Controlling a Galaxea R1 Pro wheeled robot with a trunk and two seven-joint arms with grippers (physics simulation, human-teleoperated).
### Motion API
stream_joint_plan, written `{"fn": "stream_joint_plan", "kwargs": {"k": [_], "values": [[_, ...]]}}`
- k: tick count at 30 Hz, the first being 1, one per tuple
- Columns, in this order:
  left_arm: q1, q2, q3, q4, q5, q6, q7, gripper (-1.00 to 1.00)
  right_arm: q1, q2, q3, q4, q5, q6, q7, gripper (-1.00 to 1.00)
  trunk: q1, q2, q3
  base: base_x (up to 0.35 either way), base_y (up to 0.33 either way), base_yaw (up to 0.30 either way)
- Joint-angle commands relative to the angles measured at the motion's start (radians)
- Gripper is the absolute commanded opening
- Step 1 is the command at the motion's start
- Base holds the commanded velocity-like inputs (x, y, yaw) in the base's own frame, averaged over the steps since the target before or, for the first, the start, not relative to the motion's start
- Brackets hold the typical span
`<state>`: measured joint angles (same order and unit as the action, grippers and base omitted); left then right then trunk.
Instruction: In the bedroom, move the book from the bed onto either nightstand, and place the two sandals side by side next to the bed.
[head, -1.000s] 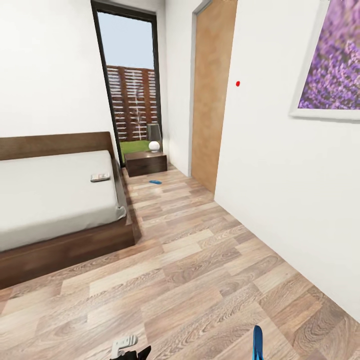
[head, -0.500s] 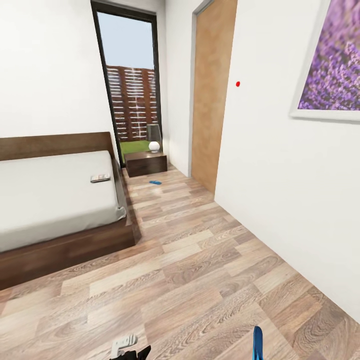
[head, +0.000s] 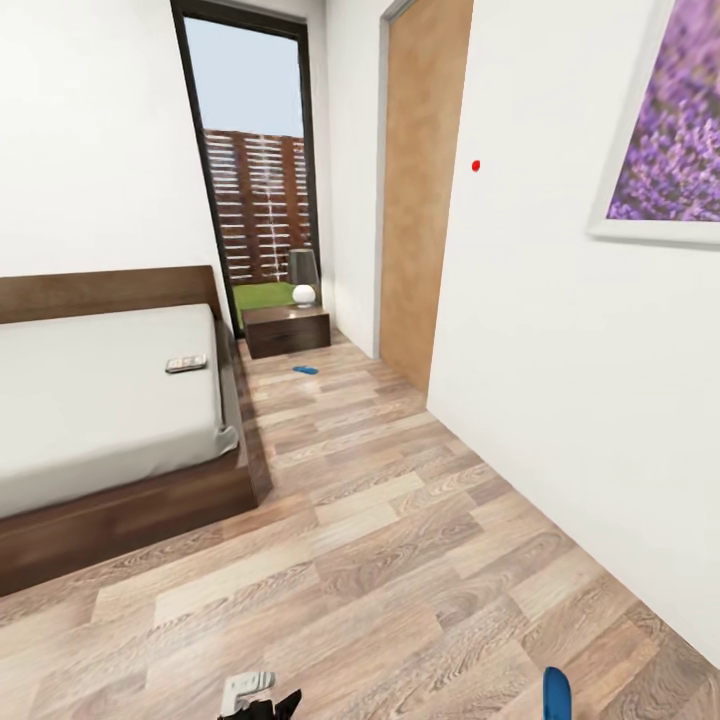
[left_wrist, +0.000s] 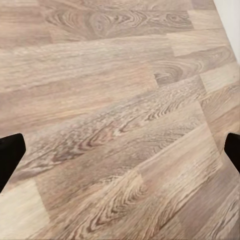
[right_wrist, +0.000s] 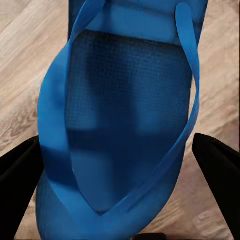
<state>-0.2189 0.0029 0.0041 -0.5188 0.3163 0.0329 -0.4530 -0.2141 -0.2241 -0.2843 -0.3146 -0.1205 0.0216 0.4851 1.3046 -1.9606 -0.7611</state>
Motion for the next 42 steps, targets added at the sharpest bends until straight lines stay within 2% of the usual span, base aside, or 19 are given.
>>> {"fn": "stream_joint_plan", "kwargs": {"k": [1, 3, 5, 12, 14, 17, 19, 20, 25, 42], "values": [[0.000, 0.000, 0.000, 0.001, 0.007, -0.006, -0.004, 1.00, -0.001, 0.000, -0.002, 0.001, -0.010, 0.002, -0.005, -1.00, 0.000, 0.000, -0.001, 0.176, -0.054, 0.000], [0.000, 0.000, 0.000, 0.002, 0.008, -0.072, -0.004, 1.00, -0.001, -0.001, -0.002, -0.003, -0.013, 0.002, -0.028, -1.00, 0.000, 0.000, -0.001, 0.068, -0.021, 0.000], [0.000, 0.000, 0.000, 0.004, 0.008, -0.100, -0.004, 1.00, -0.001, -0.003, -0.002, -0.006, -0.015, 0.003, -0.031, -1.00, 0.000, 0.000, -0.001, 0.024, -0.007, 0.000], [0.000, 0.000, -0.002, 0.031, 0.006, -0.120, -0.003, 1.00, -0.001, -0.006, -0.001, -0.008, -0.010, 0.010, -0.015, -1.00, 0.000, 0.000, -0.001, 0.005, -0.002, 0.000], [0.000, 0.000, -0.004, 0.033, 0.005, -0.120, -0.003, 1.00, -0.001, -0.009, -0.001, -0.008, -0.010, 0.012, 0.077, -1.00, 0.000, 0.000, -0.001, 0.000, 0.000, 0.000], [0.000, 0.000, -0.020, 0.034, 0.000, -0.120, -0.003, 1.00, -0.001, -0.011, -0.001, -0.002, -0.011, 0.012, 0.302, -1.00, 0.000, 0.000, -0.001, 0.000, 0.000, 0.000], [0.000, 0.000, -0.036, 0.034, -0.015, -0.121, -0.002, 1.00, -0.001, -0.012, -0.002, 0.003, -0.012, 0.007, 0.392, -1.00, 0.000, 0.000, -0.001, 0.025, 0.000, 0.000], [0.000, -0.001, -0.040, 0.034, -0.022, -0.121, -0.002, 1.00, -0.001, -0.012, -0.003, 0.005, -0.013, 0.006, 0.408, -1.00, 0.000, 0.000, -0.001, 0.123, 0.000, 0.000], [0.000, -0.001, -0.048, 0.034, -0.037, -0.122, -0.001, 1.00, -0.001, -0.013, -0.005, 0.007, -0.013, 0.002, 0.431, -1.00, 0.000, 0.000, -0.001, 0.263, 0.000, 0.000], [0.000, -0.001, -0.049, 0.034, -0.038, -0.122, -0.002, 1.00, -0.001, -0.012, -0.007, 0.008, -0.013, 0.002, 0.435, -1.00, 0.000, 0.000, -0.001, 0.328, 0.000, 0.000]]}}
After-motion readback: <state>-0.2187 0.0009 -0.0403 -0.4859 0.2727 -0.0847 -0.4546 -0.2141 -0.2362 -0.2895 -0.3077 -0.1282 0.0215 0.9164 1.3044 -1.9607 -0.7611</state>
